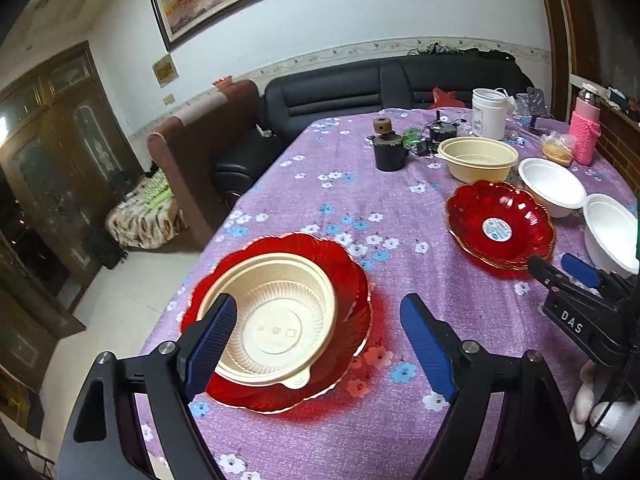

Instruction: Organize plates and bowls

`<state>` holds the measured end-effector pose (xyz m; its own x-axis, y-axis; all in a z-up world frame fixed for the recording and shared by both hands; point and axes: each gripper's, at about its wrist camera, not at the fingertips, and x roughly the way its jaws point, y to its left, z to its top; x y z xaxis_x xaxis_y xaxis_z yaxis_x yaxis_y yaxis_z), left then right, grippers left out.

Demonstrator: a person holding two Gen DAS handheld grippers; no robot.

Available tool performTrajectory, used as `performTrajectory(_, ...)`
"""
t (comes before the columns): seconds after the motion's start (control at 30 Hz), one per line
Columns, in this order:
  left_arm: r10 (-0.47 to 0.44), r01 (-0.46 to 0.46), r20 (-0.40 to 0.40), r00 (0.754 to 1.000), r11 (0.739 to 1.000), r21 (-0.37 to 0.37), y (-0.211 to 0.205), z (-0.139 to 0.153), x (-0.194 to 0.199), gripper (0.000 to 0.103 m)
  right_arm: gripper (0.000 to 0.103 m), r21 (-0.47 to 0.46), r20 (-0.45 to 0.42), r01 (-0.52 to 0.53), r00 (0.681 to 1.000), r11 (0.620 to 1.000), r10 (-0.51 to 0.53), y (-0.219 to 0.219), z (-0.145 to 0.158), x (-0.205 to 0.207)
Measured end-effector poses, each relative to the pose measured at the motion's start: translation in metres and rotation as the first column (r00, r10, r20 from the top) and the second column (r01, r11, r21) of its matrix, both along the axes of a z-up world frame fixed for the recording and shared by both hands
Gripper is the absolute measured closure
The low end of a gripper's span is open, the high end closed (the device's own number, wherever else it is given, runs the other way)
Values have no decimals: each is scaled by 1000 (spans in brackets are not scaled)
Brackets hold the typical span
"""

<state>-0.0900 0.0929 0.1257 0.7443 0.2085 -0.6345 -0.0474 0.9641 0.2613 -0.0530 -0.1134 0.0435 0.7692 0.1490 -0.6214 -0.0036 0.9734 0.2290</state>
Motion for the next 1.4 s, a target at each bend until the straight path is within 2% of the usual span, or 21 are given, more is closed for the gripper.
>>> performTrajectory(0.1, 14, -15, 19, 1000, 1000, 21, -1, 2, -2, 19, 44, -9, -1, -1, 1000, 1000, 1, 2, -1, 0)
performTrajectory(0.37, 11, -11, 5, 1000, 999, 30, -4, -3, -1, 18, 44, -15, 1, -1, 1000, 1000, 1, 2, -1, -1)
performTrajectory(1.4, -17, 18, -54, 998, 1000, 16, -13, -20, 13, 17, 41, -8, -14, -14, 1000, 1000, 14, 3, -4, 3)
